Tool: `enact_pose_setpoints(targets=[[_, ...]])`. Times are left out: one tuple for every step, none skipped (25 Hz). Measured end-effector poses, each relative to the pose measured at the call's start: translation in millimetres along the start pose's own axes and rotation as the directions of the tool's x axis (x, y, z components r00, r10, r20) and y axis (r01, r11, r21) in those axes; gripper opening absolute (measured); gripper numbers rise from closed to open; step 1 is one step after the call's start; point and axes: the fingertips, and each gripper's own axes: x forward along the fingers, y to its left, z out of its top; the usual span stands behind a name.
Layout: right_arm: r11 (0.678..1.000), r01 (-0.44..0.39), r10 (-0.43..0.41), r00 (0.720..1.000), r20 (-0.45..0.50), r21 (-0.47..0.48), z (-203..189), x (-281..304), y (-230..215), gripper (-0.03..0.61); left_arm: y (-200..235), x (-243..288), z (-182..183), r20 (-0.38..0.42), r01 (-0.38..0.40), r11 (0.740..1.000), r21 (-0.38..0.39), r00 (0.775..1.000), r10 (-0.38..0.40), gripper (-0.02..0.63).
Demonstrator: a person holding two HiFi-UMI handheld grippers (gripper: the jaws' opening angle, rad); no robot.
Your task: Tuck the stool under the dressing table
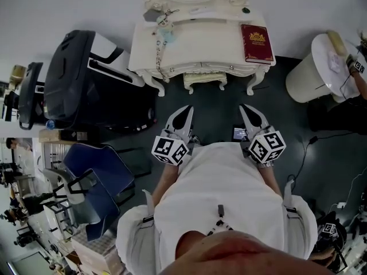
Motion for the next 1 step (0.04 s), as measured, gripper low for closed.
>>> enact_pose_setpoints(targets=[[1.0, 0.001, -0.001, 1.0, -0.005, -0.001, -1.2, -0.9, -1.8, 0.006, -1.5, 0.7, -1.5, 0.001, -0.001, 1.0, -0.003, 1.0, 0.001, 0.006]])
